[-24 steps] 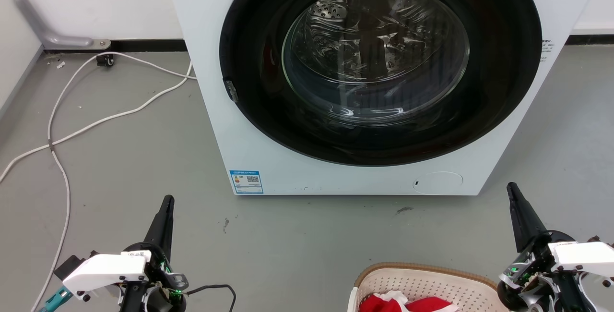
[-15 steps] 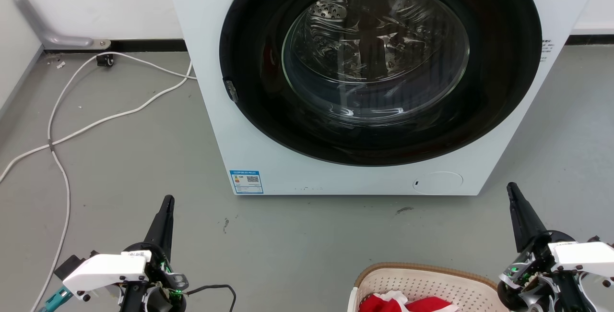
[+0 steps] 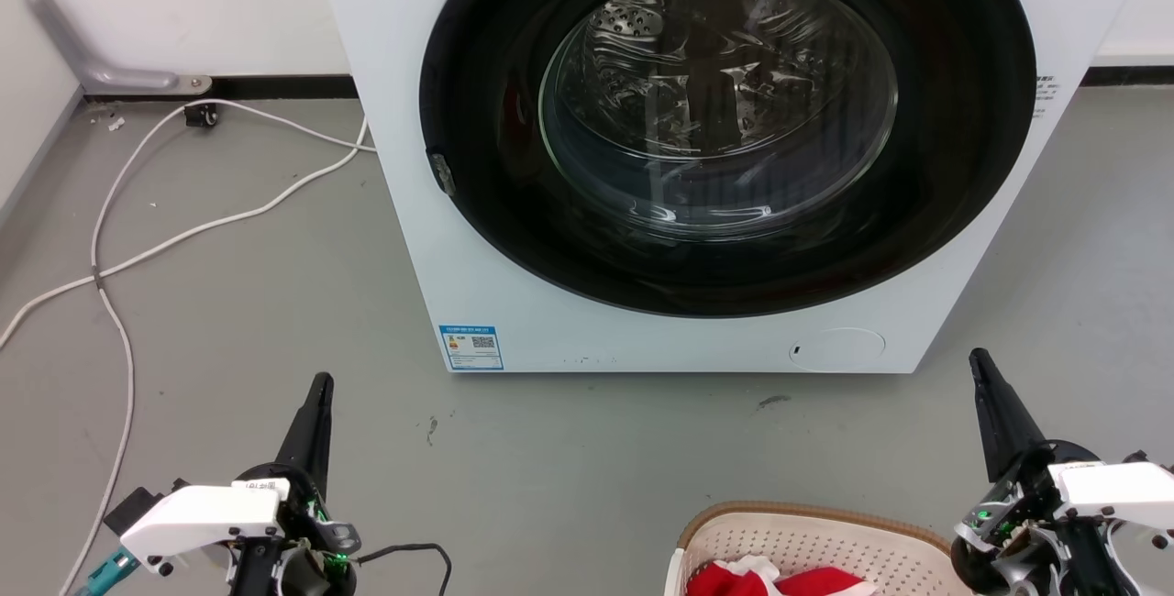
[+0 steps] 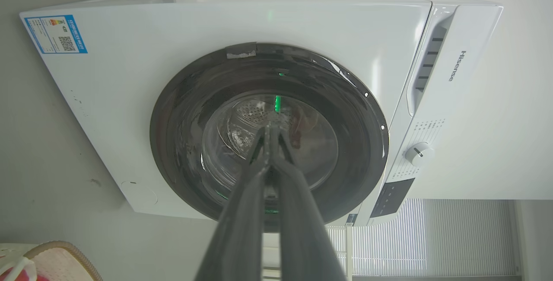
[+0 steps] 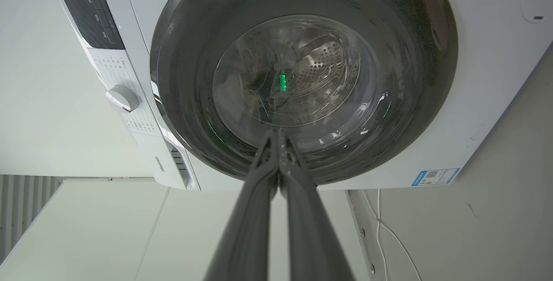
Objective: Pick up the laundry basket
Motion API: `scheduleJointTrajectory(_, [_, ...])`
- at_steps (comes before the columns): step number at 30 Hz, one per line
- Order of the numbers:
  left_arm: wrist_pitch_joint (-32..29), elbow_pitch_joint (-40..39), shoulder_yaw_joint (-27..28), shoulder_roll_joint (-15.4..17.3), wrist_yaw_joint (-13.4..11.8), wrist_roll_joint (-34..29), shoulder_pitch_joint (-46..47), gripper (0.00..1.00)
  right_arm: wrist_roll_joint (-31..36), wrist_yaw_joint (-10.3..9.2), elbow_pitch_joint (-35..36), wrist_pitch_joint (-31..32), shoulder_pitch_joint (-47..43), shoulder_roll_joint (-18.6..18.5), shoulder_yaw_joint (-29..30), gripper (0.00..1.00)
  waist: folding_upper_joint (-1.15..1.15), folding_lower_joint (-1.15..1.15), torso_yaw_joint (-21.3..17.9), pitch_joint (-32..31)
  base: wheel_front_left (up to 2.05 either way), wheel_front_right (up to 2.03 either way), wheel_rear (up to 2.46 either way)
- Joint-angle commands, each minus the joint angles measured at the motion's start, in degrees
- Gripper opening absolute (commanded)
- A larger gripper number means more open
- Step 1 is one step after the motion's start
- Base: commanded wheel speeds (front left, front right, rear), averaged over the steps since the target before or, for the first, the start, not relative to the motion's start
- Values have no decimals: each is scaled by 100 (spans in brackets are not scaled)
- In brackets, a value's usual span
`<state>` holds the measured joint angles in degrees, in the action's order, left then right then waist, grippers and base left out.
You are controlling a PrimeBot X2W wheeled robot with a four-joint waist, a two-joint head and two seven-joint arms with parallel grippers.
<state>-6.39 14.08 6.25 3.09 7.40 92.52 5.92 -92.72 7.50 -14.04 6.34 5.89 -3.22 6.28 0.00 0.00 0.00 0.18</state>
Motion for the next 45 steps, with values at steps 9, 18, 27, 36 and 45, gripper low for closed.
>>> scheduleJointTrajectory(9, [191,-41,-166,-4,0,4,25,100,40,0,64,-193,-10,3,-104,100,0,0,0,8,0,0,0])
scheduleJointTrajectory(18, [438,-238,-240,-5,2,-578,82,100,507,0,235,-439,-37,6,-135,100,0,0,0,21,0,0,0])
scheduleJointTrajectory(27, [659,-493,-254,-6,3,-1741,126,100,1970,0,565,-660,-119,9,-140,100,0,0,-11,27,0,0,0])
scheduleJointTrajectory(36, [839,-660,-403,-7,-94,-2724,120,100,3264,0,785,-840,-225,12,-168,100,0,0,-21,24,0,0,0])
scheduleJointTrajectory(45, [1024,-712,-605,-8,-216,-3807,117,100,4471,0,936,-1022,-330,15,-304,100,0,0,-31,20,0,0,0])
